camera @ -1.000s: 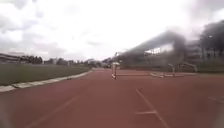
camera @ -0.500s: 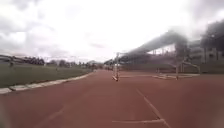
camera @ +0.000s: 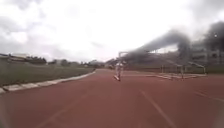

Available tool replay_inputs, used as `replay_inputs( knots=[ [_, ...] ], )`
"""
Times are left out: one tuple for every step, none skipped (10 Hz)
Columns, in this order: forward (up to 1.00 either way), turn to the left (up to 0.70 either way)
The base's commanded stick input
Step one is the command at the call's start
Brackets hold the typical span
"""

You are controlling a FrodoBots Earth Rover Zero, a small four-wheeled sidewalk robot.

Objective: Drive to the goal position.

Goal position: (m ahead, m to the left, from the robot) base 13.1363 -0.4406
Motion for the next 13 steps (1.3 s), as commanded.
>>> replay_inputs(
  knots=[
    [0.7, 0.0],
    [0.7, 0.0],
    [0.7, 0.0],
    [0.7, 0.0],
    [0.7, 0.0],
    [0.7, 0.0],
    [0.7, 0.0],
    [0.7, 0.0],
    [0.7, 0.0],
    [0.7, 0.0],
    [0.7, 0.0],
    [0.7, 0.0],
    [0.7, 0.0]
  ],
)
